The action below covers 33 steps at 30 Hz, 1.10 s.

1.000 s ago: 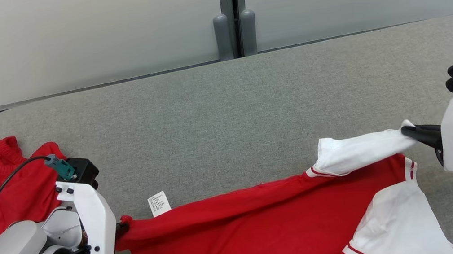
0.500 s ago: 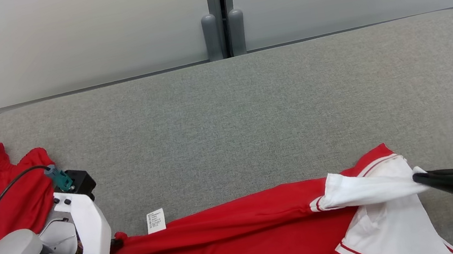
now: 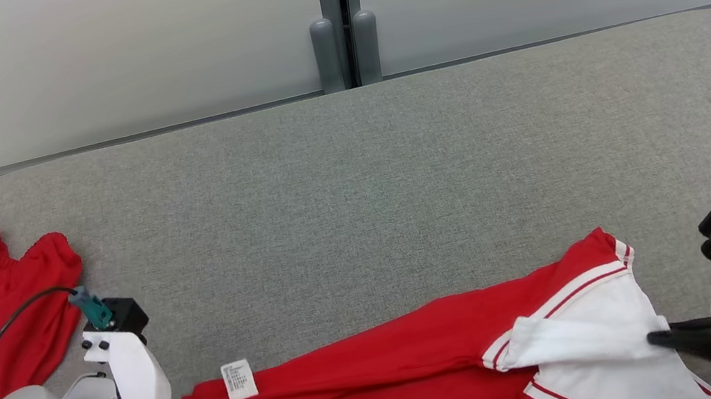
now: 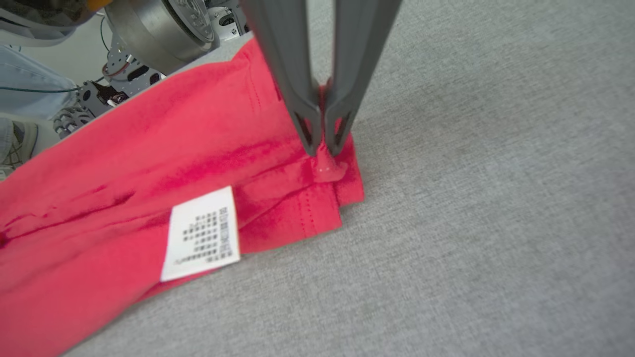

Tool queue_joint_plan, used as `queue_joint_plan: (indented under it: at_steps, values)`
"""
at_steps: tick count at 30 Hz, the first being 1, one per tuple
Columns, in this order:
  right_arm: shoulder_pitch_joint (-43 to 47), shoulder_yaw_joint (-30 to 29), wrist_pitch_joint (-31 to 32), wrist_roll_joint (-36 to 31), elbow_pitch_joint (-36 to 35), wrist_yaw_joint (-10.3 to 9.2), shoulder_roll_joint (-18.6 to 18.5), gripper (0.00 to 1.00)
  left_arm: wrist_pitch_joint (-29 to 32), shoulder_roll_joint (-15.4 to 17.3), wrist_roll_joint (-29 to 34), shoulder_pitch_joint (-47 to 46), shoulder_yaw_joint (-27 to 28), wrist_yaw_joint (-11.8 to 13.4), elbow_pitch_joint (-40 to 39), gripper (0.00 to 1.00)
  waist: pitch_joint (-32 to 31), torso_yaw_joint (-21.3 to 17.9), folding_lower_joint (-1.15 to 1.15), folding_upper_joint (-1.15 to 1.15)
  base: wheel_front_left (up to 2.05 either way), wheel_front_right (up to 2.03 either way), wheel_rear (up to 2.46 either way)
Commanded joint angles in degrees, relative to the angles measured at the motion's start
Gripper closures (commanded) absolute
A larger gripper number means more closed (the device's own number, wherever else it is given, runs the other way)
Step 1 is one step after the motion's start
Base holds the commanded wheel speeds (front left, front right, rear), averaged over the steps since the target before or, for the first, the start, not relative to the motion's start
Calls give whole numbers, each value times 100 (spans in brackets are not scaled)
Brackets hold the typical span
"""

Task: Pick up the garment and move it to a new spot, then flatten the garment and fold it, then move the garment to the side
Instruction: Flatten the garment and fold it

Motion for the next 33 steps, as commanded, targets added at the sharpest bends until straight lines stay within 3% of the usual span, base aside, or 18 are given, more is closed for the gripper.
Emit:
queue_joint_plan:
  at_steps: [1,10,19,23,26,33]
  values:
    - [102,-70,95,-56,-36,2,53,0,48,10,-48,112,-4,34,12,0,-3,8,0,0,0,0,0]
    - [594,-538,589,-241,-338,3,257,0,-71,167,-16,87,85,122,-83,0,-135,83,0,0,0,0,0]
    - [1268,-1532,311,157,-971,3,737,0,-1525,425,292,280,558,304,-370,0,-436,125,0,0,0,0,0]
    - [1394,-2087,-402,245,-1414,3,1110,0,-2487,552,562,433,833,547,-689,0,-501,146,0,0,0,0,0]
    - [1421,-2344,-1120,-86,-1585,3,1306,0,-3339,589,744,630,1074,868,-967,0,-506,163,0,0,0,0,0]
    - [1320,-2839,-3005,-850,-1182,3,1925,0,-5063,508,1055,1225,1561,1634,-1577,0,-496,256,0,0,0,0,0]
